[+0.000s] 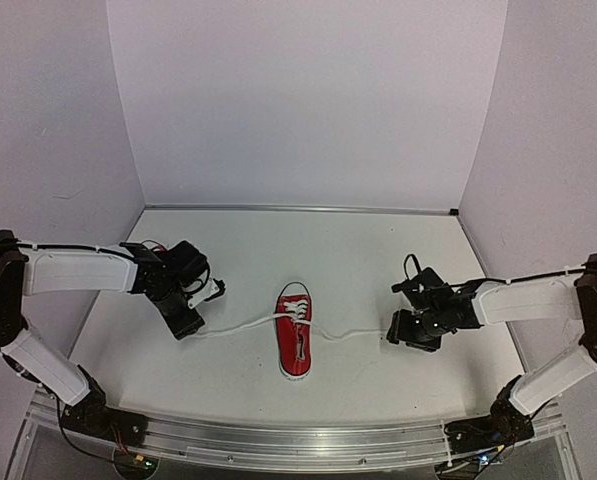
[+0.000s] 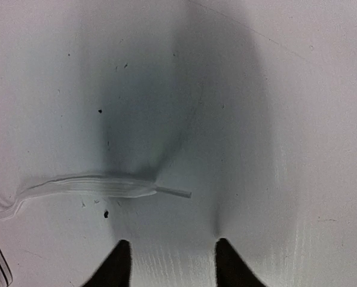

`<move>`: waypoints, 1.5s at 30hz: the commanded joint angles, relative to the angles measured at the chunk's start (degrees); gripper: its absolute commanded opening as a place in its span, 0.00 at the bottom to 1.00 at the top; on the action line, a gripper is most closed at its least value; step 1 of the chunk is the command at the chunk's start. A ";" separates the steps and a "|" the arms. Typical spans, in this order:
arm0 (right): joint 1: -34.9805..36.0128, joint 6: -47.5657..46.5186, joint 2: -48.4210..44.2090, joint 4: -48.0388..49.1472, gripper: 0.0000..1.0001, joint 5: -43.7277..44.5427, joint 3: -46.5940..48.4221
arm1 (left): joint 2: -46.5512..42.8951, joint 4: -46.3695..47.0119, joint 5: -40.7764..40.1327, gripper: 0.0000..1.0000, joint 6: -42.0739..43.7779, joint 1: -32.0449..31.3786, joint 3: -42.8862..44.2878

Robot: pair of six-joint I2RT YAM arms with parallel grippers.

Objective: Tie the shoes

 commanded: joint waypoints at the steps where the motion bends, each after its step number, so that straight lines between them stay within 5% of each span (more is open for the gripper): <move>1: -0.33 0.73 -8.26 -1.03 0.79 -0.58 1.49 | -7.91 1.31 -7.08 0.80 -3.07 1.23 2.25; 4: -0.33 0.51 -16.06 -1.98 0.92 0.29 1.50 | -13.46 3.80 -12.35 0.99 -5.26 2.05 2.11; 10: -0.33 -8.55 -25.68 -2.26 0.98 7.31 3.67 | -20.91 7.72 -15.27 0.99 -18.10 2.10 5.54; 18: -0.33 -23.06 -18.64 0.16 0.98 -3.17 11.78 | -9.28 9.41 4.37 1.00 -15.51 -0.53 11.50; 25: -0.33 -23.74 -13.80 1.63 0.98 -9.51 13.33 | 3.05 11.61 18.64 0.99 -4.83 -3.17 13.30; 37: -0.33 -22.10 -13.10 4.40 0.98 -14.28 9.24 | 22.23 3.88 20.48 0.52 4.58 -5.63 24.53; 45: -0.33 -22.11 -13.03 5.11 0.98 -13.85 7.87 | 27.44 2.50 22.40 0.35 7.49 -5.63 27.84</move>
